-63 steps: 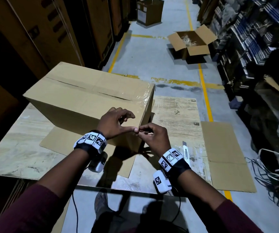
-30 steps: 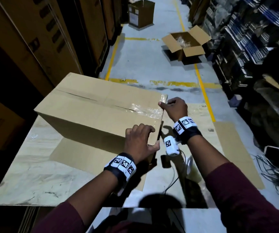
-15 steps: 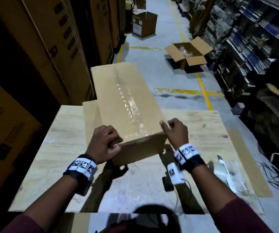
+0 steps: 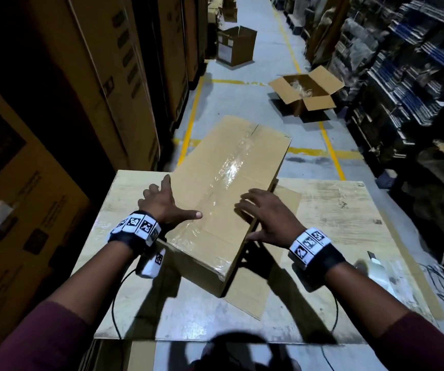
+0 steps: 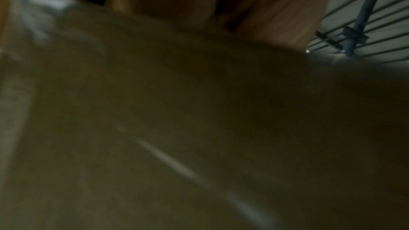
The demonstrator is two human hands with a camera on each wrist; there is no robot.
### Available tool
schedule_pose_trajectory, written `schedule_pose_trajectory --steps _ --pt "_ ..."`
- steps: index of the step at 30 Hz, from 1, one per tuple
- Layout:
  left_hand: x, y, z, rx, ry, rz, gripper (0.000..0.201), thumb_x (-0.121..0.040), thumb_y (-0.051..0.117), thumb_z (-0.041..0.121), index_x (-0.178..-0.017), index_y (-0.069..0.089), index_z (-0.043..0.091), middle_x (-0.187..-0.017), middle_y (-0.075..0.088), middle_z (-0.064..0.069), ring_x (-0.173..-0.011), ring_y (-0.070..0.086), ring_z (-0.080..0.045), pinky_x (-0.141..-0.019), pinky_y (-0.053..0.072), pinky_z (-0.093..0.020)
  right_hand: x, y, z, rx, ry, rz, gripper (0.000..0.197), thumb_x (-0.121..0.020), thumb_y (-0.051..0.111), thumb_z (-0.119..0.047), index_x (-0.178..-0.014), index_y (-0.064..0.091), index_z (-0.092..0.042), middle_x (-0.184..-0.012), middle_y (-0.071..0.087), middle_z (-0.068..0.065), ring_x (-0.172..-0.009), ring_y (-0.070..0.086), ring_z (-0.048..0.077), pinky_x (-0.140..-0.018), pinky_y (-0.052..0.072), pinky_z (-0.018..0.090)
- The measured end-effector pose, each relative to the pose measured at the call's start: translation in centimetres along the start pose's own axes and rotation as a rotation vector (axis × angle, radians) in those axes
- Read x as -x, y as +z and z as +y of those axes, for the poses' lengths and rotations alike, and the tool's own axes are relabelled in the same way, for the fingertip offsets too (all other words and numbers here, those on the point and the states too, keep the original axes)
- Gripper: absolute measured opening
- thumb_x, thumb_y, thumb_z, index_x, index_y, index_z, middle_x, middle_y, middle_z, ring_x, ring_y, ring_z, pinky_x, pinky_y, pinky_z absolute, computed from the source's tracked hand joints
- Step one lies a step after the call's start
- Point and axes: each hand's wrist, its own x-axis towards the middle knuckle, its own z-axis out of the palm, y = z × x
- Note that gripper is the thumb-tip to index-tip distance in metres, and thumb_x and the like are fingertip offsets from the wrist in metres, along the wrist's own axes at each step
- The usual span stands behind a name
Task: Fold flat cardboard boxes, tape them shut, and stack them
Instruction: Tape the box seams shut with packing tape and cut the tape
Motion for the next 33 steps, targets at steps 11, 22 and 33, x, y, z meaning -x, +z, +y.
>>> schedule_pose_trajectory --steps 11,22,33 --pt "-4.4 -5.5 -7.0 -0.272 0.348 -0.019 0.102 -0.057 0.083 0.07 -0.146 0.043 0.042 -0.15 0.044 -0.009 -0.137 0.039 -0.034 -0.111 0.031 -0.041 -5.6 5.2 -12.5 -0.098 -0.043 0.013 0.104 -0.067 0.075 -0.074 -0.145 0.05 -0.01 -0.155 0.045 0.009 -0.148 0.033 0.029 -0.12 0.026 0.056" --pt "3.0 -1.4 0.1 -0.286 0.637 -0.187 0.073 -0.087 0.054 0.07 -0.142 0.044 0.023 -0.142 0.043 -0.014 -0.131 0.043 -0.034 -0.103 0.044 -0.044 -5.3 1.2 0.5 0.039 0.298 -0.188 0.11 -0.077 -0.006 -0.088 -0.163 0.012 -0.021 -0.17 0.005 -0.005 -0.157 0.006 0.018 -0.124 0.006 0.051" --pt "3.5 4.0 8.9 -0.374 0.513 -0.143 0.096 -0.09 0.059 0.06 -0.158 -0.001 0.032 -0.167 -0.005 -0.005 -0.152 -0.001 -0.037 -0.117 0.013 -0.064 0.8 -0.2 11.1 -0.167 0.721 -0.014 0.08 -0.094 0.033 -0.076 -0.161 0.013 -0.037 -0.166 0.026 0.005 -0.146 0.038 0.03 -0.111 0.039 0.048"
